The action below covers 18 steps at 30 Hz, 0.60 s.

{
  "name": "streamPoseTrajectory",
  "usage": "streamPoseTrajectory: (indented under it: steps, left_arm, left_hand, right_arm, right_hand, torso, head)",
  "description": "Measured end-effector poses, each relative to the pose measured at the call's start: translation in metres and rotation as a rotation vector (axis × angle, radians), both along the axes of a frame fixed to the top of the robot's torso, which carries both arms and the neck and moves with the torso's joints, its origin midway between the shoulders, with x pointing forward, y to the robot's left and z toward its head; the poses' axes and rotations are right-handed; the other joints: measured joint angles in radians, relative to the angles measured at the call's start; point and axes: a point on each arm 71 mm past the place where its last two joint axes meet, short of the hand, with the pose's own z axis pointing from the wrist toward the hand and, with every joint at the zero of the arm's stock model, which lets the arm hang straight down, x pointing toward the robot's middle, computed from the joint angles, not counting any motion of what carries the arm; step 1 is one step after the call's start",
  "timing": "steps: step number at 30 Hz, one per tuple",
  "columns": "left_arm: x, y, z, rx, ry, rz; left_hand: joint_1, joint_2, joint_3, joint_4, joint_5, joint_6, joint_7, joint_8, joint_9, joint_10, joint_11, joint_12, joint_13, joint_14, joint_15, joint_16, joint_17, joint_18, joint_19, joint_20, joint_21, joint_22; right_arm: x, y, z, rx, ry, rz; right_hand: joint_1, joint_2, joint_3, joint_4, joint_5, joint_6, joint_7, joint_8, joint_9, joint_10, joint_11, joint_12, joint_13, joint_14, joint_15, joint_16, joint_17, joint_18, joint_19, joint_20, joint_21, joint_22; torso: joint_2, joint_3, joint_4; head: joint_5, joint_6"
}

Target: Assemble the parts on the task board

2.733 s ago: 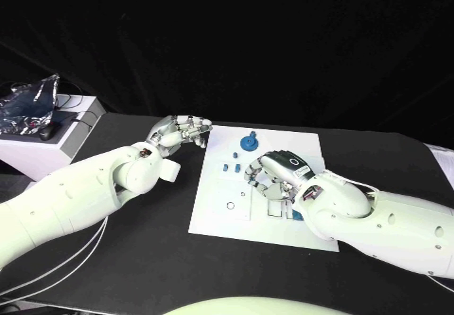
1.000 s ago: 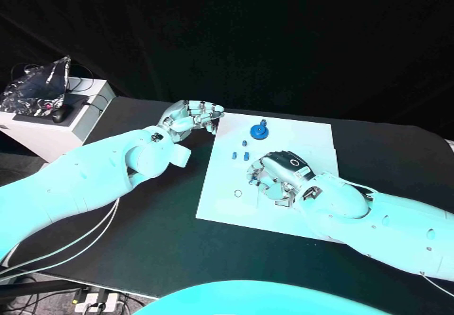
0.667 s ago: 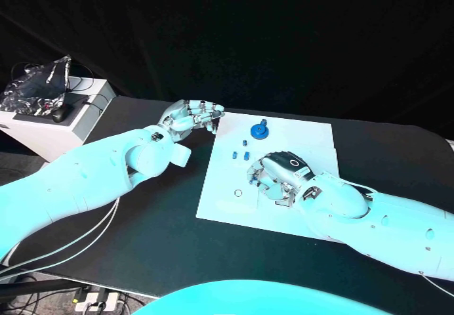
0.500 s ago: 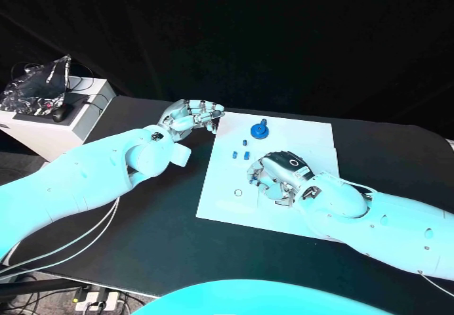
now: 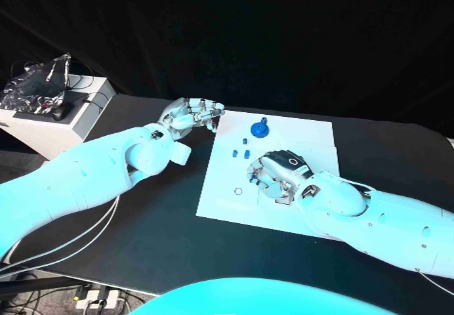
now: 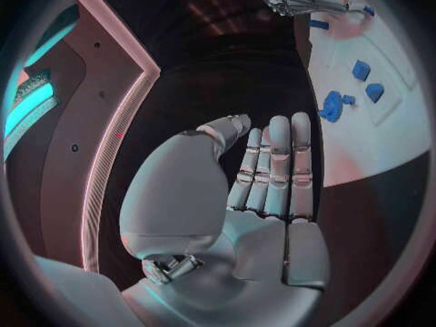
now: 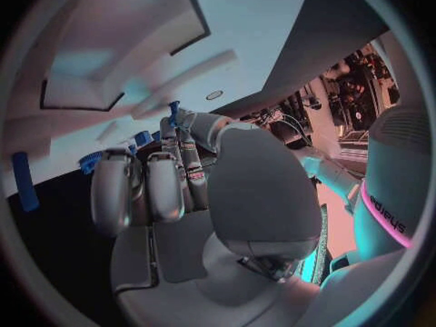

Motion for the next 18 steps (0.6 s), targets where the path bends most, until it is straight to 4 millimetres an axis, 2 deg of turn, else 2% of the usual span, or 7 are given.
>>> streamPoseTrajectory:
  steps: [4,6,8,12,15,18]
  left_arm:
    - [0.0000,0.0001,0.0000,0.000,0.000,0.000]
    - [-0.0001,0.0002,0.0001,0.000,0.000,0.000]
    - [-0.0001,0.0003,0.0001,0.001,0.000,0.000]
    - [-0.0001,0.0005,0.0001,0.001,0.001,0.000]
    - [-0.0001,0.0008,0.0001,0.002,0.001,0.001]
    - [-0.0001,0.0009,0.0000,0.002,0.001,0.001]
  left_hand:
    - [0.000,0.000,0.000,0.000,0.000,0.000,0.000,0.000,0.000,0.000,0.000,0.000,0.000,0.000,0.000,0.000,0.000,0.000,0.000,0.000,0.000,0.000]
    - [0.000,0.000,0.000,0.000,0.000,0.000,0.000,0.000,0.000,0.000,0.000,0.000,0.000,0.000,0.000,0.000,0.000,0.000,0.000,0.000,0.000,0.000]
    - [0.004,0.004,0.000,0.000,0.000,0.000,0.000,0.000,0.000,0.000,0.000,-0.004,-0.002,0.000,0.000,-0.004,0.000,0.000,0.000,0.000,0.000,-0.001]
    - [0.004,0.004,0.000,0.000,0.000,0.000,0.000,0.000,0.000,0.000,0.000,-0.004,-0.003,0.000,0.000,-0.004,0.000,0.000,0.002,0.002,0.000,-0.002]
    - [0.004,0.004,0.000,0.000,0.000,0.000,0.000,0.000,0.000,0.000,0.000,-0.004,-0.003,0.000,0.000,-0.004,-0.001,0.000,0.004,0.004,0.000,-0.002]
    - [0.004,0.004,0.000,0.000,0.000,0.000,0.000,0.000,0.000,0.000,0.000,-0.004,-0.003,0.000,0.000,-0.004,-0.001,0.000,0.004,0.004,0.000,-0.002]
  right_arm:
    - [0.0004,0.0007,-0.0003,-0.004,0.000,0.004]
    - [0.0004,0.0011,-0.0008,-0.007,0.000,0.007]
    - [0.0007,0.0014,-0.0009,-0.009,0.001,0.011]
    - [0.0010,0.0010,-0.0021,-0.015,0.005,0.018]
    - [0.0009,-0.0001,-0.0033,-0.018,0.011,0.023]
    - [0.0003,-0.0018,-0.0051,-0.021,0.019,0.025]
  right_hand:
    - [0.000,0.000,0.000,0.000,0.003,-0.004,0.004,0.000,0.000,0.000,0.000,-0.002,0.000,0.000,0.000,0.000,-0.002,0.000,0.000,0.000,-0.006,0.000]
    - [0.000,0.000,-0.007,0.002,0.036,-0.011,0.011,0.000,0.000,0.000,0.000,-0.010,0.000,0.000,0.000,0.000,-0.007,0.000,-0.002,0.002,-0.015,0.000]
    - [0.000,0.000,-0.032,0.011,0.068,-0.023,0.021,-0.010,-0.001,-0.010,-0.010,-0.018,0.000,0.003,0.003,0.000,-0.017,0.000,-0.011,0.011,-0.031,0.000]
    - [-0.035,-0.035,-0.060,0.026,0.097,-0.061,0.036,-0.040,-0.013,-0.031,-0.027,-0.017,0.036,0.004,0.019,0.000,-0.033,0.000,-0.023,0.023,-0.059,0.001]
    - [-0.057,-0.057,-0.073,0.035,0.120,-0.076,0.040,-0.050,-0.019,-0.057,-0.014,-0.013,0.030,0.001,0.023,0.000,-0.041,0.000,-0.027,0.027,-0.069,0.001]
    - [-0.066,-0.066,-0.082,0.038,0.126,-0.077,0.041,-0.053,-0.022,-0.074,-0.012,-0.017,0.018,0.003,0.025,0.000,-0.044,0.000,-0.029,0.029,-0.073,0.001]
  torso:
    - [0.000,-0.0001,0.0000]
    - [0.000,-0.0001,0.0000]
    - [0.000,-0.0003,-0.0001]
    - [0.000,-0.0005,0.0000]
    - [0.000,-0.0006,0.0001]
    - [0.000,-0.0005,0.0003]
  head:
    - [0.000,-0.001]
    - [0.000,-0.001]
    - [-0.001,-0.001]
    - [-0.001,-0.002]
    - [-0.001,-0.003]
    - [-0.001,-0.004]
